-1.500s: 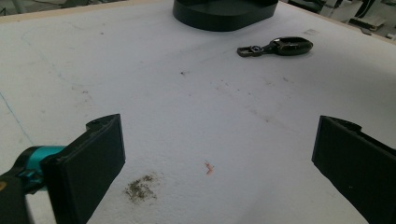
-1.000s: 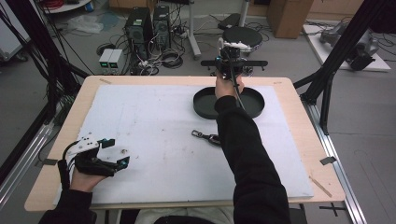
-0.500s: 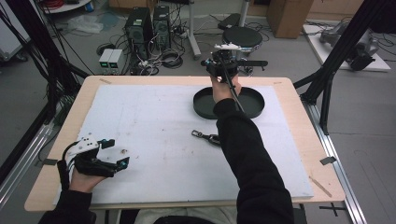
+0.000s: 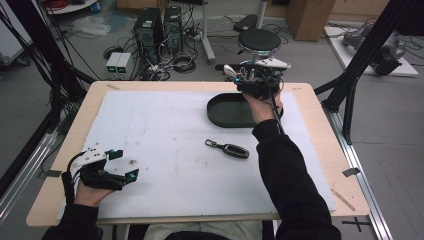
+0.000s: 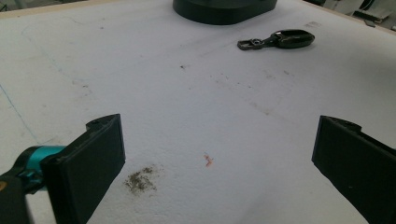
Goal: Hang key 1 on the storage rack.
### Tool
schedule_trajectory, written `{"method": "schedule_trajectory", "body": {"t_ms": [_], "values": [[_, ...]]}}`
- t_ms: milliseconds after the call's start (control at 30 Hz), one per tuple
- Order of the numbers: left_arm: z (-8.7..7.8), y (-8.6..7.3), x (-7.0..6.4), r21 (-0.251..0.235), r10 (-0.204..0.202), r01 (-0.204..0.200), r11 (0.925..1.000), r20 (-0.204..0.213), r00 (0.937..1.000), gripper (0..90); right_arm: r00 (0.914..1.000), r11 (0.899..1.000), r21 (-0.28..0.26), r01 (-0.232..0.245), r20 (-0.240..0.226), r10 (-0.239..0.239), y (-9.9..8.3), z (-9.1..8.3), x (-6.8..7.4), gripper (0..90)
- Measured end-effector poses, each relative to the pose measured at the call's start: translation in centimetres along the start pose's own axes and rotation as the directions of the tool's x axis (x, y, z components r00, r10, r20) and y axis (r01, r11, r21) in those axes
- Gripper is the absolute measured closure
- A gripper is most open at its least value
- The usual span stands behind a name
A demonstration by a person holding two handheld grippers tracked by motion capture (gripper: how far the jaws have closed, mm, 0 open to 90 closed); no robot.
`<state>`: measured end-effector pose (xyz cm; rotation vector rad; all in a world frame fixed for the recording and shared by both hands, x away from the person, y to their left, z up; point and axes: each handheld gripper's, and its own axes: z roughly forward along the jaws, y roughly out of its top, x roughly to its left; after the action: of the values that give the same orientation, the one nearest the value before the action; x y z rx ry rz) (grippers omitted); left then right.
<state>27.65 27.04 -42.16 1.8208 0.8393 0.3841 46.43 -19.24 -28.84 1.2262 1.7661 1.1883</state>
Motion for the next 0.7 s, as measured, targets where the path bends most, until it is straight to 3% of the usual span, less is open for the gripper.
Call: {"method": "schedule_trajectory", "body": {"t_ms": [133, 200, 333, 500, 700], "values": [[0.0, 0.0, 0.0, -0.001, -0.003, 0.003, 1.0000, -0.003, 1.0000, 3.0, 0.9980, 0.999, 0.011, 0.041, -0.050, -0.040, -0.9, -1.4, -0.9, 8.6], [-0.1, 0.0, 0.0, -0.001, -0.004, 0.004, 1.0000, -0.005, 1.0000, 3.0, 0.9967, 0.999, 0.013, 0.051, -0.064, -0.050, -1.3, -2.0, -1.2, 1.6], [-0.1, 0.0, 0.0, -0.002, -0.006, 0.006, 1.0000, -0.008, 1.0000, 3.0, 0.9942, 0.997, 0.030, 0.069, -0.085, -0.067, -1.9, -2.9, -1.6, 1.6], [-0.1, 0.0, 0.1, -0.002, -0.005, 0.004, 1.0000, -0.009, 1.0000, 3.0, 0.9906, 0.996, 0.071, 0.055, -0.129, -0.045, -2.7, -3.2, -2.0, 1.6], [-0.1, 0.0, 0.1, -0.003, -0.008, 0.008, 1.0000, -0.010, 0.9999, 3.0, 0.9829, 0.989, 0.124, 0.080, -0.175, -0.058, -4.2, -2.9, -1.8, 1.6]]}}
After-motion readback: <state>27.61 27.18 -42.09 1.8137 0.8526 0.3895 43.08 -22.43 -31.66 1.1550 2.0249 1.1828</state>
